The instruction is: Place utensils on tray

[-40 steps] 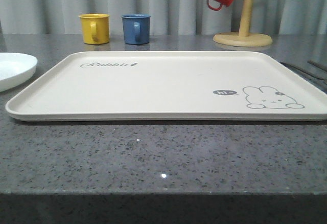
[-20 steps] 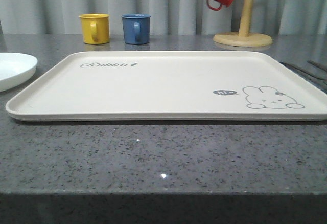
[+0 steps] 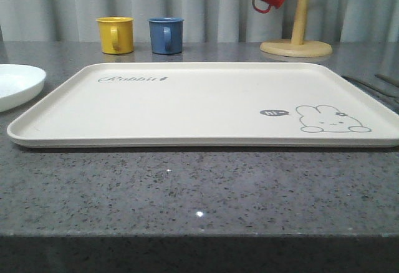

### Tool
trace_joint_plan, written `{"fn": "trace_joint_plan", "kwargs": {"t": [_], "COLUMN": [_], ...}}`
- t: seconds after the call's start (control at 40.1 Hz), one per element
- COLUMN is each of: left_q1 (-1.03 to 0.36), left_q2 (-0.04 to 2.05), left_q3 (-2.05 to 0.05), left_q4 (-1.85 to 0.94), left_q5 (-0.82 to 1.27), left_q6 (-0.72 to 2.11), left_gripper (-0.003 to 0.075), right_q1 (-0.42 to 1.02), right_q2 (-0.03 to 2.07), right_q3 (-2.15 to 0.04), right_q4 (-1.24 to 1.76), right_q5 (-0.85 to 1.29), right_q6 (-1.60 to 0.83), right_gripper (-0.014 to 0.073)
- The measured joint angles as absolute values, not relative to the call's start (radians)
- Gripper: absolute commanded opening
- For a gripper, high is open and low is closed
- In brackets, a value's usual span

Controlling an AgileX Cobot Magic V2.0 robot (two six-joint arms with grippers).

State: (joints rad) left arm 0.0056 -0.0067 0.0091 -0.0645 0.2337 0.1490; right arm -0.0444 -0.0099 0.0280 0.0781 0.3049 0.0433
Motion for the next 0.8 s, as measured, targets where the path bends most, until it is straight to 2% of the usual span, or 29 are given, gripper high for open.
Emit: {"fn": "trace_joint_plan", "kwargs": {"t": [0.324, 0.549, 0.798], "left_q1": [0.006, 0.006, 0.006], "left_q2": [-0.007, -0.007, 0.037], "left_q3": [0.009, 0.005, -0.188], "left_q4": [-0.065, -0.065, -0.065], "left_q5": [0.211, 0.011, 0.007], "left_q6": [0.149, 0.149, 0.149], "left_gripper": [-0.0018, -0.0018, -0.0018], "right_q1": [-0.044, -0.044, -0.044], "right_q2": [-0.010, -0.010, 0.001], "right_q3": [0.028, 0.021, -0.268], "right_q4": [0.078, 0.078, 0.078], "right_q5": [0.214, 0.135, 0.257], "right_q6": [0.043, 0.043, 0.043], "right_gripper": [-0.0069, -0.0069, -0.0066]}}
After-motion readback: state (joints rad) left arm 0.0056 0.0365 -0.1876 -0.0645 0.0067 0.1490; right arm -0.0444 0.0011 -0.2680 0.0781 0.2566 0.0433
